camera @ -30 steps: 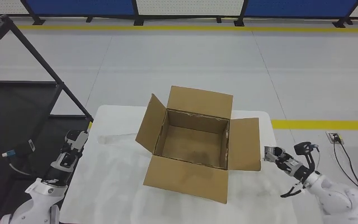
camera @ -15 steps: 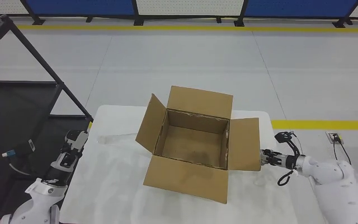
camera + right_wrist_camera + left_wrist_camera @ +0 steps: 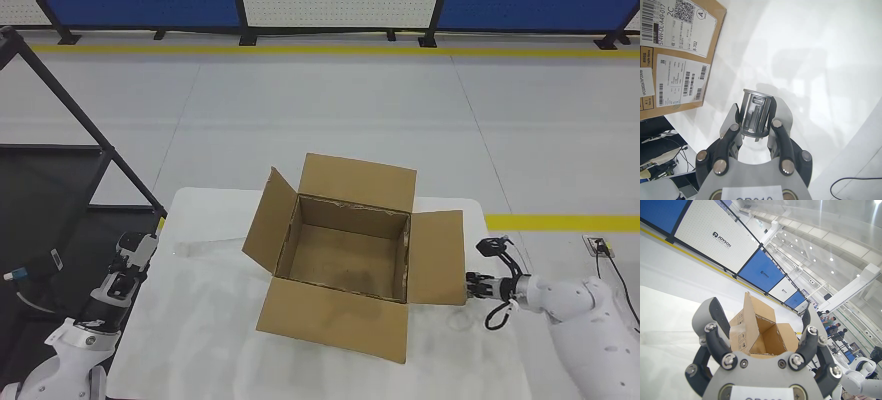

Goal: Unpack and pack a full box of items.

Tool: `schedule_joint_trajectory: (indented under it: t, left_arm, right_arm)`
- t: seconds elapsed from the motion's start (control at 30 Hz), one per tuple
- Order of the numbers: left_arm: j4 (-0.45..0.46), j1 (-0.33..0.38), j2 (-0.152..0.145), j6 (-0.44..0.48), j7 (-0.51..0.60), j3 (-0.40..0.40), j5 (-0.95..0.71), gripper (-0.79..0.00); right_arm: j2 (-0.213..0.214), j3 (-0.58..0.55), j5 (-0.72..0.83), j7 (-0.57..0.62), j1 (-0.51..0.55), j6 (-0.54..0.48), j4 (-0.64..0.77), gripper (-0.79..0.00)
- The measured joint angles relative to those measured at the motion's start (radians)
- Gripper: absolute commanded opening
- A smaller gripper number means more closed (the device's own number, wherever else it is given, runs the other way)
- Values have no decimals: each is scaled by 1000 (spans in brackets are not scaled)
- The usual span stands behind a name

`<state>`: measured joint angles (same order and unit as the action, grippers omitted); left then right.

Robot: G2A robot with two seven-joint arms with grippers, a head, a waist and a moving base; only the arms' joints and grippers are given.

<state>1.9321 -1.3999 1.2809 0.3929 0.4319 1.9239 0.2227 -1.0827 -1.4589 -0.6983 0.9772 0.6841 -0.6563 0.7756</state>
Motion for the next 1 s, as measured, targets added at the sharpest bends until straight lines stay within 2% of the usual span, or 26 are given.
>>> schedule_joint_trajectory:
  t: [0.03, 0.17, 0.2, 0.3, 0.33, 0.53, 0.77, 0.87, 0.93, 1.0]
  left_arm:
    - [0, 0, 0, 0, 0, 0, 0, 0]
    - [0, 0, 0, 0, 0, 0, 0, 0]
    - [0, 0, 0, 0, 0, 0, 0, 0]
    - [0, 0, 0, 0, 0, 0, 0, 0]
    - [0, 0, 0, 0, 0, 0, 0, 0]
    - [0, 0, 0, 0, 0, 0, 0, 0]
    - [0, 0, 0, 0, 0, 0, 0, 0]
    - [0, 0, 0, 0, 0, 0, 0, 0]
    - [0, 0, 0, 0, 0, 0, 0, 0]
    - [0, 0, 0, 0, 0, 0, 0, 0]
  right_arm:
    - [0, 7, -3, -3, -4, 0, -3, -428]
    - [2, 26, -7, -15, -12, -8, -11, -394]
    - [3, 29, -7, -16, -14, -9, -12, -308]
    - [5, 38, -5, -16, -20, -10, -16, -268]
    - [6, 42, -4, -17, -22, -11, -18, -219]
    - [11, 58, 2, -21, -31, -10, -22, -191]
    - [20, 66, 13, -29, -31, -3, -13, -197]
    - [25, 64, 17, -35, -27, -1, -3, -169]
    - [31, 56, 21, -49, -22, 6, 10, 0]
    - [37, 43, 28, -67, -16, 13, 24, 0]
